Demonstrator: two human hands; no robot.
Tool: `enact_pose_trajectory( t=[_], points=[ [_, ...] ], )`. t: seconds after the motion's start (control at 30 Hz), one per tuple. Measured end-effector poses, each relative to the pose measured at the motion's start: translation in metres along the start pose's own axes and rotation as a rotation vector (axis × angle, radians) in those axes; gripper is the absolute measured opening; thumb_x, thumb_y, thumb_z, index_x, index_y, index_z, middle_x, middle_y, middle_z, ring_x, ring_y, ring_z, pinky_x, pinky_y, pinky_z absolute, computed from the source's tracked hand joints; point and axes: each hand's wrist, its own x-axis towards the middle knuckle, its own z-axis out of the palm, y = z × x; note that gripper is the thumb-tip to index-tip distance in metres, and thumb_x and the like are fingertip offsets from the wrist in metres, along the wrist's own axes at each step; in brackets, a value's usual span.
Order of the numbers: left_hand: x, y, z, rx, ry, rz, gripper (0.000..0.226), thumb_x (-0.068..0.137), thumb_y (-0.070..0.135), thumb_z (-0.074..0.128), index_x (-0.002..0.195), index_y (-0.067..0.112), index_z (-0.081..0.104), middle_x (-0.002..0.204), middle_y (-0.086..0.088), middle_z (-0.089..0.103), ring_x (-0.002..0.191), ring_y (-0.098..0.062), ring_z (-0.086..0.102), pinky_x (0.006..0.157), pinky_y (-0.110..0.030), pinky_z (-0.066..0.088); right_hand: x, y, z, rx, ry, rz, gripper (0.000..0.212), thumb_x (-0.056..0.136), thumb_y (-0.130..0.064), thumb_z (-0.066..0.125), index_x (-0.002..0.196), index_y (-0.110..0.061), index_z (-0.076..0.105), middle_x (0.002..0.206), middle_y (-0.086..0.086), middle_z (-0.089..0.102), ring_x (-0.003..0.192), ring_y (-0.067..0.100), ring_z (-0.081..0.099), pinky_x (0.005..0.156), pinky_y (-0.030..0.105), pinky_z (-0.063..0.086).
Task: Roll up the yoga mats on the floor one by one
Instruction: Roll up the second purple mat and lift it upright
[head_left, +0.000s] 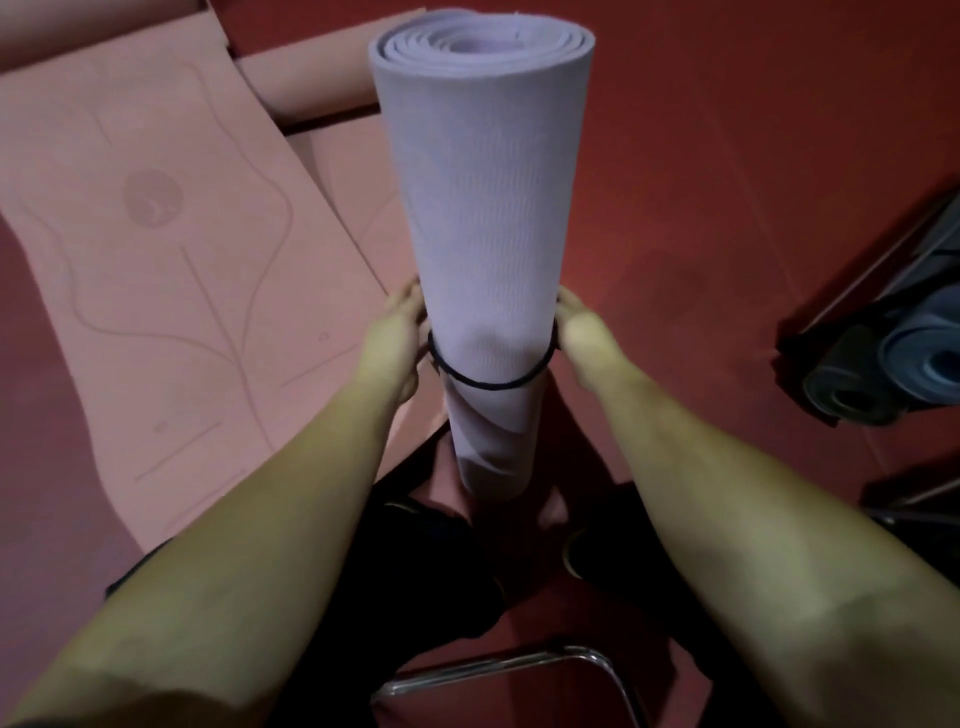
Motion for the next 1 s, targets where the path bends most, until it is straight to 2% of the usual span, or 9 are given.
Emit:
enact_pose_trajectory(
  t=[0.1,0.23,0.3,0.37,0.53,0.63,0.73,0.83,1.0],
  points=[
    [0.001,0.005,0.020,-0.068,-0.037,0.014,0.035,0.101,0.045,0.045,0.099,0.024,0.073,0.093,0.014,0.075,0.084,-0.006,0.067,0.064,-0.023,0.046,0.007,-0.005,0.009,0.281,0.086,0.038,0.027,0.102,-0.027,0.043,0.092,-0.021,0.068,0.077,-0.013,0.072,0.076,0.002,0.064,0.074,0.019,0.052],
    [0.002,-0.016,0.031,-0.067,0.047,-0.032,0.046,0.101,0.056,0.039,0.112,0.023,0.070,0.114,0.014,0.069,0.108,-0.006,0.063,0.089,-0.026,0.049,0.007,0.025,0.016,0.193,0.167,0.138,0.050,0.091,-0.062,0.052,0.105,-0.019,0.072,0.110,-0.004,0.070,0.112,0.017,0.062,0.101,0.027,0.046],
    [0.005,-0.036,0.026,-0.088,-0.012,-0.086,0.043,0.104,0.052,0.037,0.107,0.024,0.069,0.099,0.019,0.073,0.097,0.003,0.066,0.079,-0.019,0.052,-0.003,0.039,0.010,0.124,0.129,0.138,0.029,0.101,-0.045,0.046,0.110,-0.025,0.064,0.101,-0.007,0.065,0.101,0.012,0.058,0.078,0.003,0.044],
    [0.005,-0.055,0.025,-0.132,-0.035,-0.181,0.049,0.104,0.056,0.028,0.103,0.026,0.066,0.087,0.021,0.071,0.087,0.005,0.064,0.065,-0.014,0.052,-0.002,0.058,0.004,0.123,0.141,0.149,0.028,0.106,-0.034,0.037,0.117,-0.021,0.060,0.104,-0.009,0.059,0.100,0.010,0.049,0.061,0.005,0.040],
    [0.009,-0.070,0.027,-0.236,-0.045,-0.295,0.092,0.075,0.092,0.022,0.123,0.028,0.068,0.128,0.002,0.066,0.126,-0.024,0.055,0.111,-0.044,0.038,0.002,0.058,0.014,0.417,0.082,0.310,0.069,0.103,-0.058,0.017,0.138,-0.012,0.054,0.139,0.008,0.057,0.131,0.024,0.050,0.100,0.031,0.040],
    [-0.002,-0.034,0.040,-0.192,-0.011,-0.223,0.083,0.090,0.080,0.015,0.112,0.023,0.070,0.124,0.002,0.067,0.124,-0.020,0.054,0.111,-0.037,0.038,0.002,0.041,0.009,0.488,0.138,0.280,0.079,0.099,-0.066,0.012,0.135,-0.013,0.058,0.136,0.009,0.060,0.128,0.026,0.053,0.100,0.034,0.042],
    [-0.014,0.005,0.047,-0.102,-0.039,-0.099,0.071,0.097,0.069,0.014,0.100,0.019,0.065,0.097,0.001,0.071,0.098,-0.018,0.064,0.082,-0.028,0.049,-0.010,0.011,-0.003,0.581,0.122,0.261,0.083,0.095,-0.071,0.009,0.138,-0.016,0.055,0.134,0.009,0.060,0.127,0.027,0.055,0.102,0.037,0.043],
    [-0.037,0.023,0.044,0.216,-0.224,0.043,0.082,0.091,0.077,0.013,0.131,0.021,0.057,0.133,-0.004,0.062,0.125,-0.018,0.056,0.109,-0.036,0.040,-0.040,-0.024,-0.014,0.626,0.105,0.231,0.087,0.093,-0.073,0.007,0.131,-0.014,0.058,0.134,0.013,0.060,0.125,0.032,0.056,0.099,0.041,0.045],
    [-0.088,0.065,0.039,0.614,-0.517,0.322,0.096,0.073,0.074,0.065,0.150,0.029,0.030,0.138,0.009,0.054,0.121,-0.015,0.056,0.100,-0.034,0.043,-0.123,-0.057,-0.035,0.685,0.110,0.194,0.090,0.092,-0.075,0.007,0.117,-0.011,0.065,0.096,0.014,0.075,0.096,0.030,0.068,0.079,0.038,0.054]
  ],
)
